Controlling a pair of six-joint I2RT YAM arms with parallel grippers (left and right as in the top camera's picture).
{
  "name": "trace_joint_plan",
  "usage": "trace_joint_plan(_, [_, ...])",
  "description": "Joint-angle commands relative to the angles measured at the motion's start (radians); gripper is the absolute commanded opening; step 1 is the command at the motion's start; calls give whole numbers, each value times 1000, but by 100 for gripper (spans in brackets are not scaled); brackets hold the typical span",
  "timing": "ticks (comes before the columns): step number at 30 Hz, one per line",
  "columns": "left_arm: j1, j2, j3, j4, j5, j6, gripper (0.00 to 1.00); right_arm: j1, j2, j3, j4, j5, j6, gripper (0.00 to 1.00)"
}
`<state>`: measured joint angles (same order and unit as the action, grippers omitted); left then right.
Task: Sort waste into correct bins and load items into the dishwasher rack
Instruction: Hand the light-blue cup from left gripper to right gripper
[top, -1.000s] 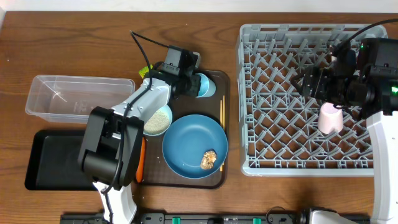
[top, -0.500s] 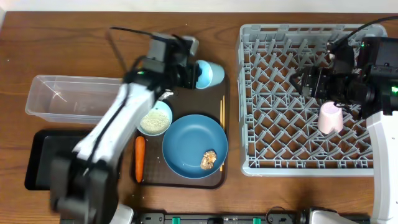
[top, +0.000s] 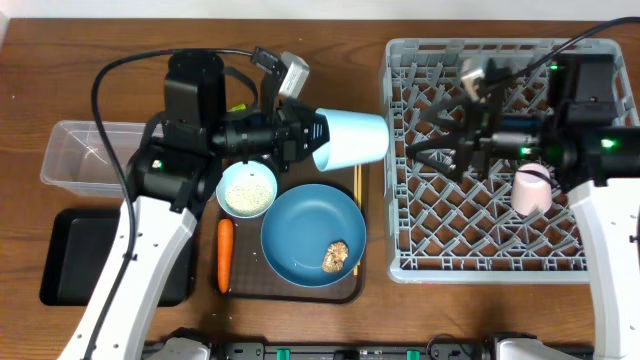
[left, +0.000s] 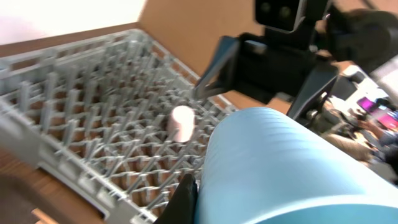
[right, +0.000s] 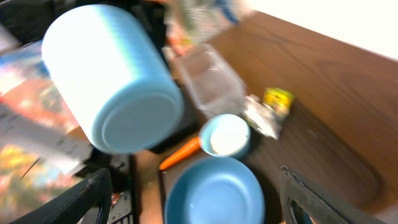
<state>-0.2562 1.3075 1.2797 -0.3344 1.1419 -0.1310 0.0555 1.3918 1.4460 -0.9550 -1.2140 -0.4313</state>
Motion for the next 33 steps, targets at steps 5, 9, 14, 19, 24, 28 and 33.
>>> trace_joint_plan(5, [2, -34, 12, -1, 114, -6, 6, 148, 0, 10, 93, -129, -113, 80])
trace_joint_plan(9, [2, -34, 12, -1, 142, -6, 6, 202, 0, 10, 164, -129, -114, 81])
trace_joint_plan(14, [2, -34, 12, -1, 142, -6, 6, 241, 0, 10, 207, -129, -113, 73])
trace_joint_plan(19, [2, -34, 12, 2, 142, -6, 6, 247, 0, 10, 208, -121, -70, 61])
trace_joint_plan(24, [2, -34, 12, 15, 141, -5, 11, 246, -1, 10, 207, -117, -23, 46])
trace_joint_plan(28, [3, -34, 12, 25, 111, -5, 45, 243, -6, 10, 207, -21, 50, 40])
trace_joint_plan(33, [3, -34, 12, 13, -90, -5, 65, 207, -47, 10, 204, 211, 200, 41])
